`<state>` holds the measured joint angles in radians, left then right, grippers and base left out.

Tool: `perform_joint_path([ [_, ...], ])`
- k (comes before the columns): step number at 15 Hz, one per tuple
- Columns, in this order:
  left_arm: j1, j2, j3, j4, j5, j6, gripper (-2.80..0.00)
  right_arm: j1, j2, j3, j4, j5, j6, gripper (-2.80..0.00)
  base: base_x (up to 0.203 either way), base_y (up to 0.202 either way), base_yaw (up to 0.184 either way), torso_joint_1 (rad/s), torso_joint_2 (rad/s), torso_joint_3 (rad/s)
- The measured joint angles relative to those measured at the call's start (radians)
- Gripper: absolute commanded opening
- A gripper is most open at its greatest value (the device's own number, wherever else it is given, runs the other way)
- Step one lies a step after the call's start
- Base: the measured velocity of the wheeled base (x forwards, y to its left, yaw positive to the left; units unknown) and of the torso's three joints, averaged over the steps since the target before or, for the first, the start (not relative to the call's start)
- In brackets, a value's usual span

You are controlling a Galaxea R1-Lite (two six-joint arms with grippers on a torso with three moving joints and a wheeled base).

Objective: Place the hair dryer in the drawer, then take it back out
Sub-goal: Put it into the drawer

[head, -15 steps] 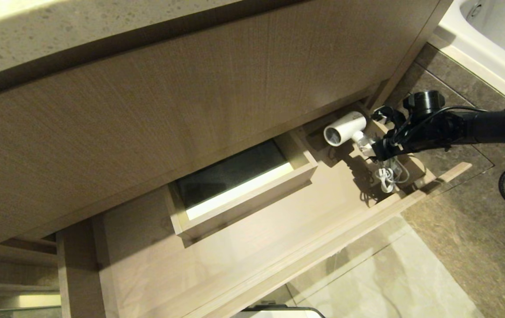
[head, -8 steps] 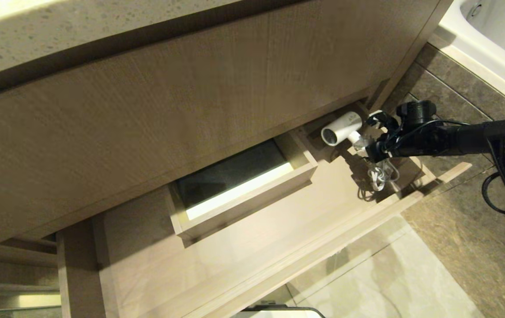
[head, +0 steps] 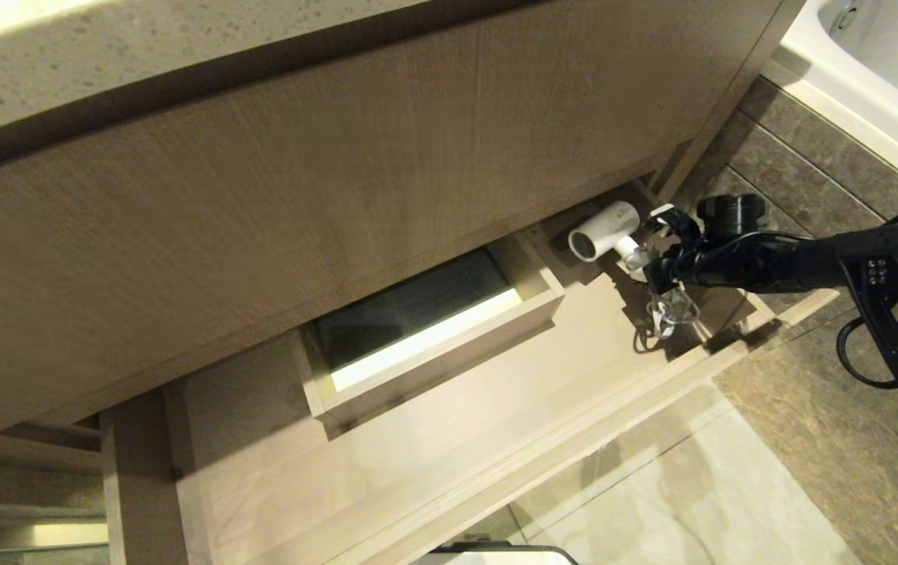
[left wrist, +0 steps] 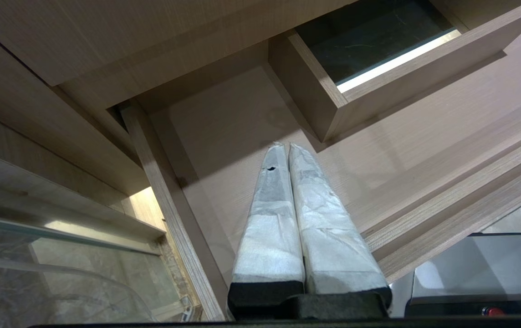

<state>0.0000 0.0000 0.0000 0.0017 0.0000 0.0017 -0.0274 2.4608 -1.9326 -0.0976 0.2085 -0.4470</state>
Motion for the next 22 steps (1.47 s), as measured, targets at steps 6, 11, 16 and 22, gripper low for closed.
perform_joint_path([
  [6, 0.0, 0.0, 0.0, 0.0, 0.0, 0.0, -2.8, 0.0, 0.03, 0.001, -0.07, -0.001, -0.003, -2.8, 0.0, 0.0, 0.0, 0.0, 0.0, 0.0],
  [11, 0.0, 0.0, 0.0, 0.0, 0.0, 0.0, -2.8, -0.001, 0.041, -0.001, -0.086, -0.001, -0.003, -2.8, 0.0, 0.0, 0.0, 0.0, 0.0, 0.0],
  [16, 0.0, 0.0, 0.0, 0.0, 0.0, 0.0, -2.8, -0.002, 0.051, 0.002, -0.107, -0.001, -0.003, 0.0, 0.0, 0.0, 0.0, 0.0, 0.0, 0.0],
  [22, 0.0, 0.0, 0.0, 0.0, 0.0, 0.0, -2.8, -0.008, -0.008, 0.011, -0.066, -0.006, 0.038, 0.0, 0.0, 0.0, 0.0, 0.0, 0.0, 0.0],
])
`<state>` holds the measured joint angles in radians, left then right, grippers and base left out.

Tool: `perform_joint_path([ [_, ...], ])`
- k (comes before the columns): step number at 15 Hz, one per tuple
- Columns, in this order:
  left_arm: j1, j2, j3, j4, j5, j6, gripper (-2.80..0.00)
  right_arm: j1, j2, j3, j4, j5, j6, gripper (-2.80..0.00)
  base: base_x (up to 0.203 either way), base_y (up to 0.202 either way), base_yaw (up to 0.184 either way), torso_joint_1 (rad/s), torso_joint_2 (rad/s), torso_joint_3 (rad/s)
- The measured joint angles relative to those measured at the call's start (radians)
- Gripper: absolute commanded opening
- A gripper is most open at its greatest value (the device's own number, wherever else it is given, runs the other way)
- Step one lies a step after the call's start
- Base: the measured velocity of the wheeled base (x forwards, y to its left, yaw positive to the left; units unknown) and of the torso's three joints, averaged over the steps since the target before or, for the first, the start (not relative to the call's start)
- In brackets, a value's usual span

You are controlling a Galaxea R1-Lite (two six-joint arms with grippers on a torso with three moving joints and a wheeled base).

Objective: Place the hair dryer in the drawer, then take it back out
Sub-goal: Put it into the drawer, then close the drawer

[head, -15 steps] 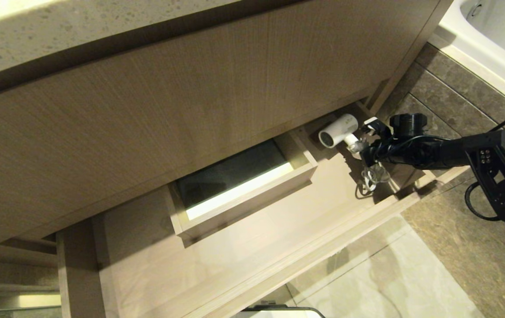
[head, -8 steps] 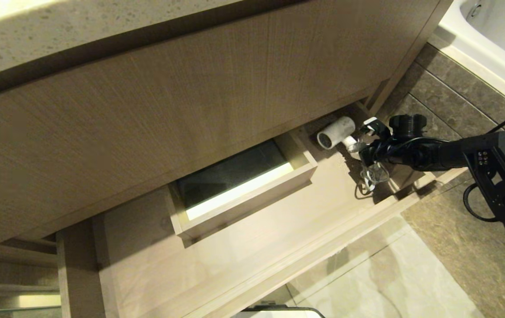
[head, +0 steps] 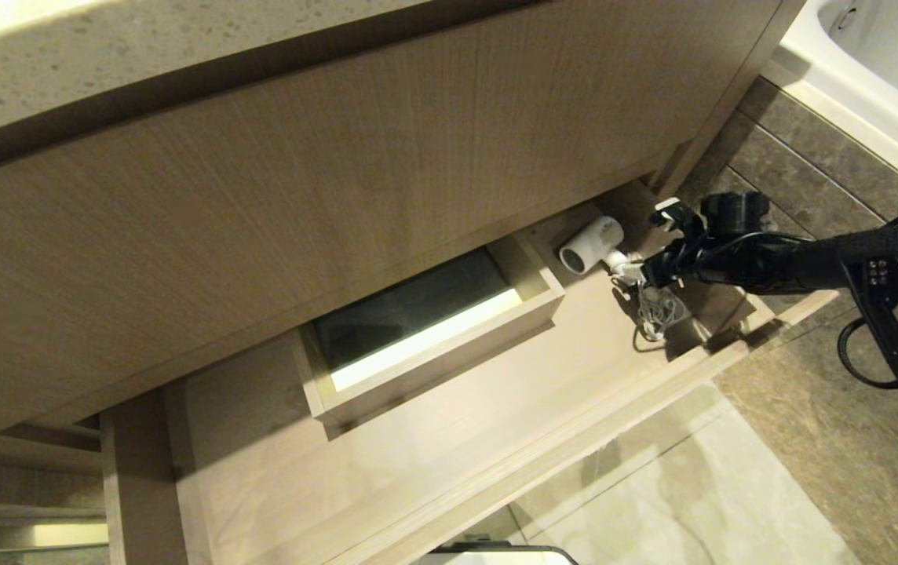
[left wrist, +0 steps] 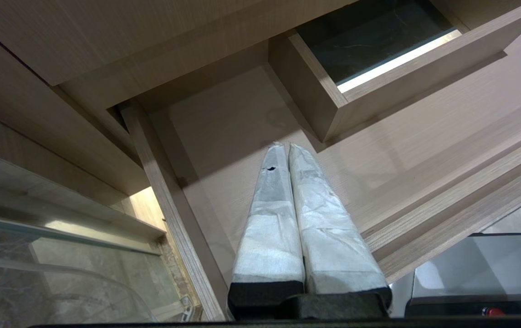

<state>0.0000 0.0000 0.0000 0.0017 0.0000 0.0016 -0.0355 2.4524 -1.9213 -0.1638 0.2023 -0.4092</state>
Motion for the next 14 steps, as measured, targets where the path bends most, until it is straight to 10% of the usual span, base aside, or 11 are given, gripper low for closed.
perform_joint_path([
  [4, 0.0, 0.0, 0.0, 0.0, 0.0, 0.0, -2.8, -0.021, -0.145, 0.008, 0.152, 0.0, 0.05, 0.0, 0.0, 0.0, 0.0, 0.0, 0.0, 0.0],
  [5, 0.0, 0.0, 0.0, 0.0, 0.0, 0.0, -2.8, -0.027, -0.194, 0.013, 0.214, 0.001, 0.054, -2.8, 0.0, 0.0, 0.0, 0.0, 0.0, 0.0],
  [14, 0.0, 0.0, 0.0, 0.0, 0.0, 0.0, -2.8, -0.045, -0.709, 0.409, 0.58, -0.036, 0.042, -2.8, 0.0, 0.0, 0.0, 0.0, 0.0, 0.0],
])
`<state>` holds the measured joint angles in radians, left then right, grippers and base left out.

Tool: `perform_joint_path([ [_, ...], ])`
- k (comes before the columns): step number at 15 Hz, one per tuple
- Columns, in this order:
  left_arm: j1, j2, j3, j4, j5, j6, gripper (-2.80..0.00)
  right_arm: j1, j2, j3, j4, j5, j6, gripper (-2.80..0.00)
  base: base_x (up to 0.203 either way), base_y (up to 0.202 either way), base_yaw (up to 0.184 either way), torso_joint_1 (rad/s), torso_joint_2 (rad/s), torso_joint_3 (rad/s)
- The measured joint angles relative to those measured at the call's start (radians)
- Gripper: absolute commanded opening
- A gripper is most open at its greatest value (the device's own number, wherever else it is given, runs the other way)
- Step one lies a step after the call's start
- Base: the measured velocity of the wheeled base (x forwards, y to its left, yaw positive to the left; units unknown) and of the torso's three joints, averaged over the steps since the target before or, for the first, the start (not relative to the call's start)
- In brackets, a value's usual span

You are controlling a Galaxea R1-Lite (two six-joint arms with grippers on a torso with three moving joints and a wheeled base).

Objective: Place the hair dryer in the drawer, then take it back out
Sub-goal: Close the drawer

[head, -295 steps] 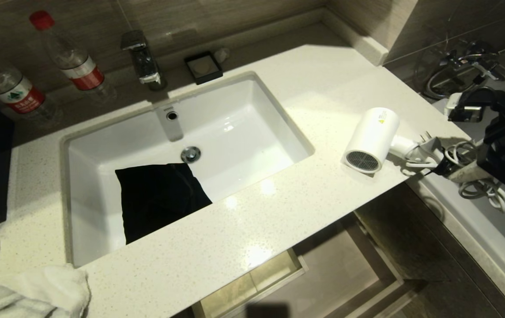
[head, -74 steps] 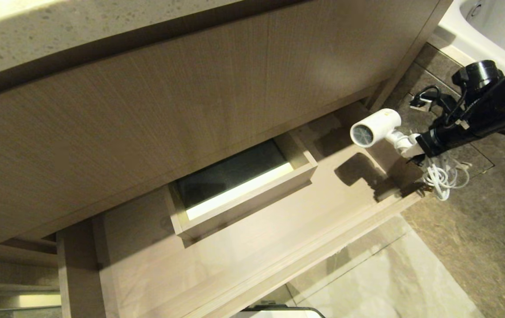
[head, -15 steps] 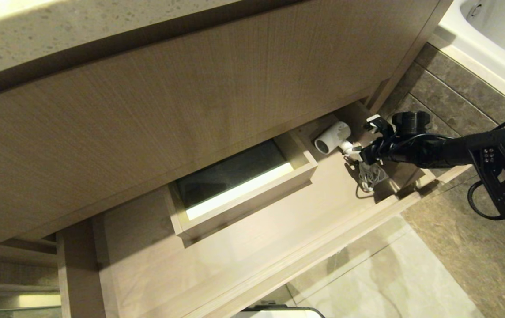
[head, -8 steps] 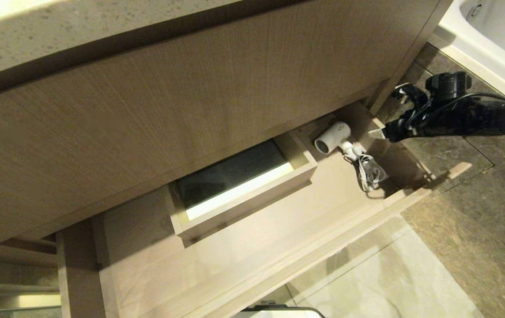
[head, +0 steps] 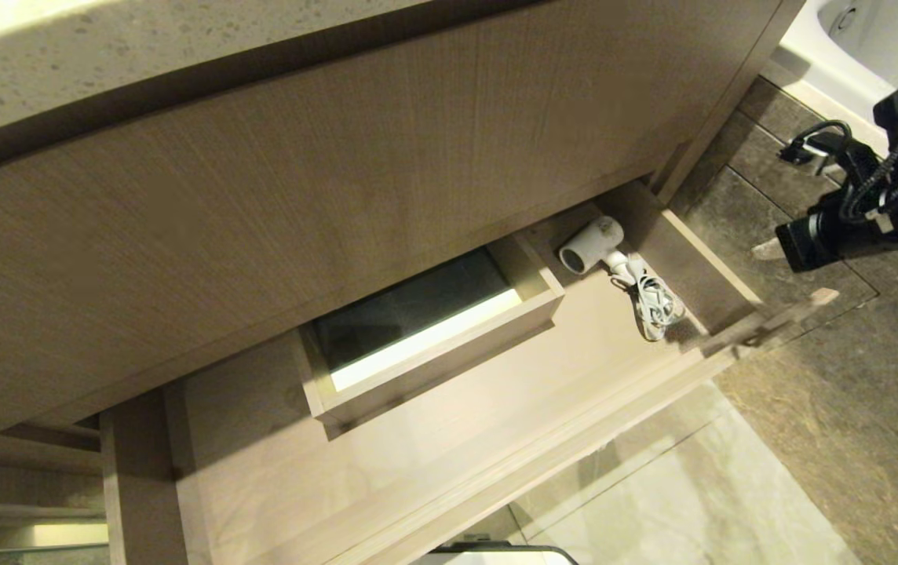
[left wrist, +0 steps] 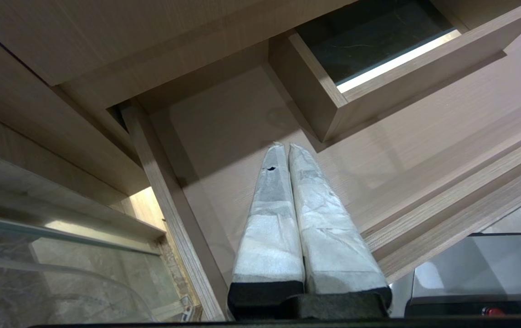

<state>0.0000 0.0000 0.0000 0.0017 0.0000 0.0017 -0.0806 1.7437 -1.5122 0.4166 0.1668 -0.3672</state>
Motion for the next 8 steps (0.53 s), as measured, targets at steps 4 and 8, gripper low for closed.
perform_joint_path([
  [4, 0.0, 0.0, 0.0, 0.0, 0.0, 0.0, -2.8, 0.0, -0.199, 0.35, 0.004, -0.083, -0.066, -2.8, 0.0, 0.0, 0.0, 0.0, 0.0, 0.0],
  [8, 0.0, 0.0, 0.0, 0.0, 0.0, 0.0, -2.8, 0.0, -0.306, 0.627, -0.058, -0.121, -0.118, -2.8, 0.0, 0.0, 0.0, 0.0, 0.0, 0.0],
])
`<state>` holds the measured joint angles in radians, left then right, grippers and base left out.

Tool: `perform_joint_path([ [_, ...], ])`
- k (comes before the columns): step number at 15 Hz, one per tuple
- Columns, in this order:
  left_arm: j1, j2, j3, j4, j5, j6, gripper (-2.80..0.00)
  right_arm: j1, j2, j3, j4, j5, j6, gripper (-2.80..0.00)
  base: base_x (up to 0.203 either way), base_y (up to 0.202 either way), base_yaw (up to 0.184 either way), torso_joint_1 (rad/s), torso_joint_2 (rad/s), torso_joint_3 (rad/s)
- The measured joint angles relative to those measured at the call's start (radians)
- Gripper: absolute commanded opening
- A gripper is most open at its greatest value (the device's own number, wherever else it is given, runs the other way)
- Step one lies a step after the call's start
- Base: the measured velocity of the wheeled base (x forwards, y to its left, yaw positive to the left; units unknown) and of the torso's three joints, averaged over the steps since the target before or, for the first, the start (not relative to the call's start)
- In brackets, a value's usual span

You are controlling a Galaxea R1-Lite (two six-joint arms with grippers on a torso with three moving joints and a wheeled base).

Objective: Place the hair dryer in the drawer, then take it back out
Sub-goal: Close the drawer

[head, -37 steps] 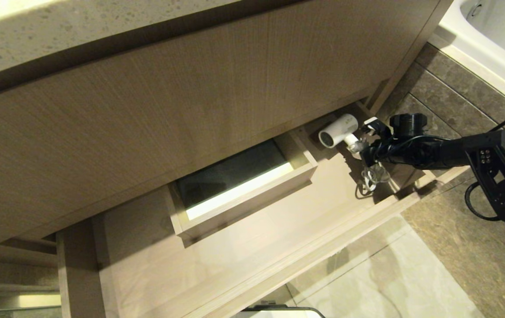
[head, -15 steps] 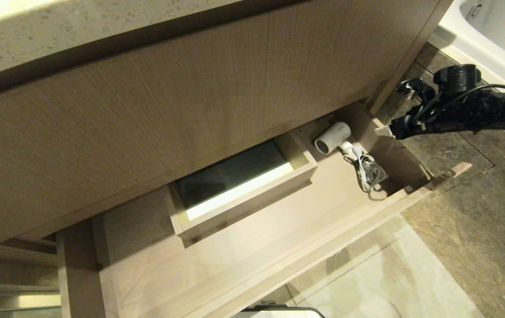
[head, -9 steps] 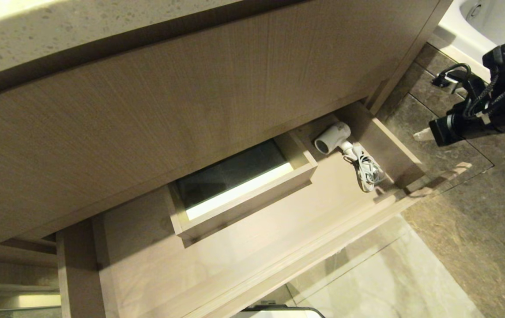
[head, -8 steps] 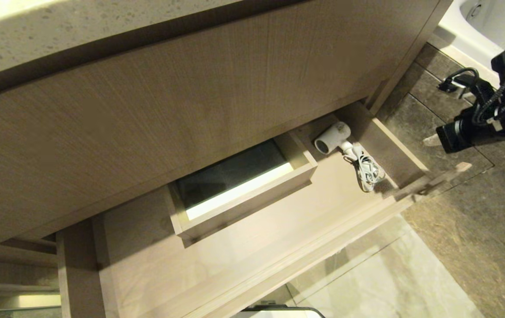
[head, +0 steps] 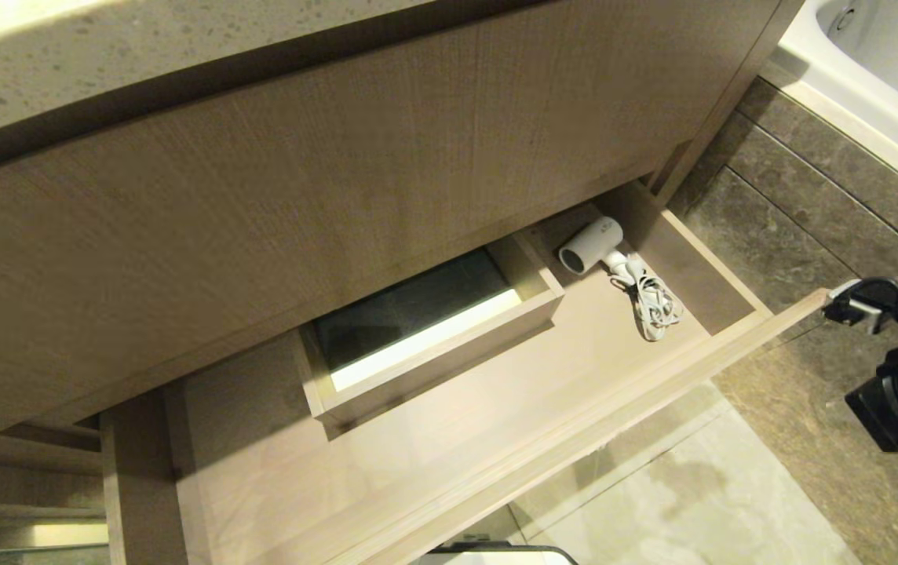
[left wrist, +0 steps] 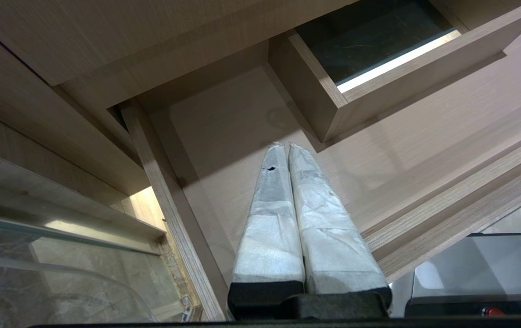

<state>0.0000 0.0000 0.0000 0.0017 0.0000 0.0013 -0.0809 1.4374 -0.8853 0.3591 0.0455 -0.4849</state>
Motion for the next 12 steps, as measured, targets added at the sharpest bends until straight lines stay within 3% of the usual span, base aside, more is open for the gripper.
perform_joint_path([
  [6, 0.0, 0.0, 0.0, 0.0, 0.0, 0.0, -2.8, 0.011, 0.104, 0.1, -0.159, 0.0, -0.009, -2.8, 0.0, 0.0, 0.0, 0.0, 0.0, 0.0],
  [12, 0.0, 0.0, 0.0, 0.0, 0.0, 0.0, -2.8, 0.018, 0.282, -0.015, -0.267, 0.044, -0.009, -2.8, 0.0, 0.0, 0.0, 0.0, 0.0, 0.0],
])
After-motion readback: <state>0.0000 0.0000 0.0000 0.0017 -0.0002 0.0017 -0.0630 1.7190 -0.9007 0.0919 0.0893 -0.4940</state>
